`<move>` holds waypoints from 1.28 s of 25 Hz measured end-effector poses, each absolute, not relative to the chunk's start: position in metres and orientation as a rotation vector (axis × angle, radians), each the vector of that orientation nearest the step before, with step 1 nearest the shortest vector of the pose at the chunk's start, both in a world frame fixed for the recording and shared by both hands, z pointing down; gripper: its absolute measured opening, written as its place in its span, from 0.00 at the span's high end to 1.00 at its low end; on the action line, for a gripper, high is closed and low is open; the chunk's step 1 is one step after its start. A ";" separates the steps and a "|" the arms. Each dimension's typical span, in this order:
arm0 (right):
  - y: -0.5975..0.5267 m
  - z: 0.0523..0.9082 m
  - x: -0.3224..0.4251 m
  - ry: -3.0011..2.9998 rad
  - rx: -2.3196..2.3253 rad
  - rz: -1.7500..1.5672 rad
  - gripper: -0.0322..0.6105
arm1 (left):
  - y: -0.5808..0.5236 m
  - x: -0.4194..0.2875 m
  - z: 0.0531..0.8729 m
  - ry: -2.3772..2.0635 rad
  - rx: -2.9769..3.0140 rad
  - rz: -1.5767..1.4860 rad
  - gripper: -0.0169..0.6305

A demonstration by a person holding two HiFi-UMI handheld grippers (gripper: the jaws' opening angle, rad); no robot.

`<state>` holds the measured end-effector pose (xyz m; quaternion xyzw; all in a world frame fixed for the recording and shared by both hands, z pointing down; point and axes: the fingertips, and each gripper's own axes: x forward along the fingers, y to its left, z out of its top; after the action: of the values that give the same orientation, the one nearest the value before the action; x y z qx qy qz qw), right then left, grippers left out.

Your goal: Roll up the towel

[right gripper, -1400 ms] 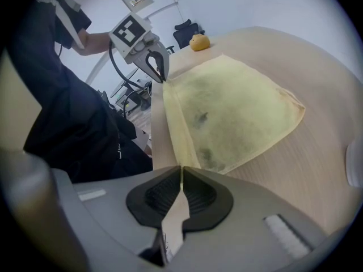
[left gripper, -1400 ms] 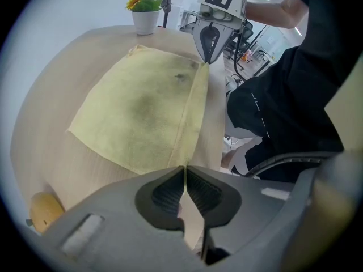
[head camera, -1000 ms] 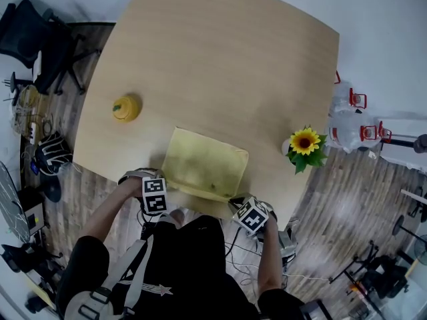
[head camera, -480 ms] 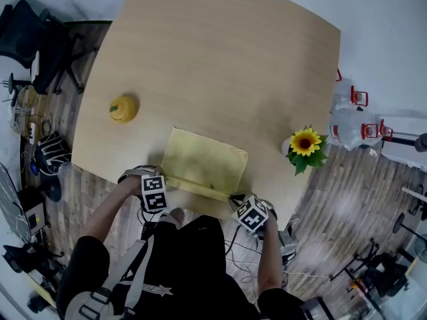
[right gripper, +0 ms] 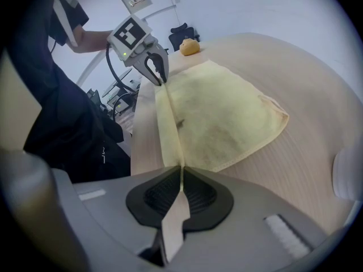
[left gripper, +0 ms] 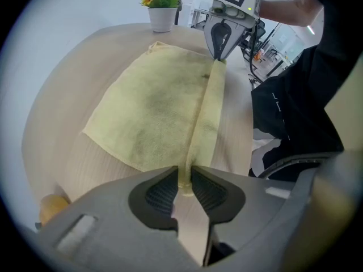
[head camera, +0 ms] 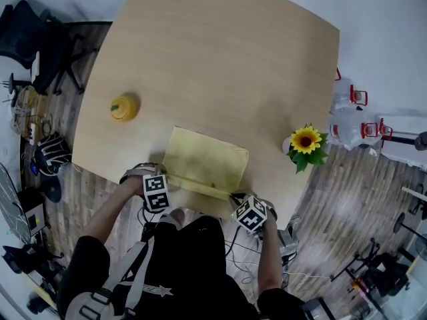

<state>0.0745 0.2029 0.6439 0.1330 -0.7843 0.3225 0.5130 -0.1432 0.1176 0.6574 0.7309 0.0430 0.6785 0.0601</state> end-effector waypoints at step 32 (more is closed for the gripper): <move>0.223 0.620 0.067 -1.866 0.568 0.470 0.74 | 0.129 -0.152 0.620 -0.166 2.445 2.047 0.73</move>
<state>0.0674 0.2227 0.6195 0.2388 -0.7842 0.1974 0.5376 -0.1517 0.1293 0.6199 0.7654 -0.0518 0.6409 -0.0255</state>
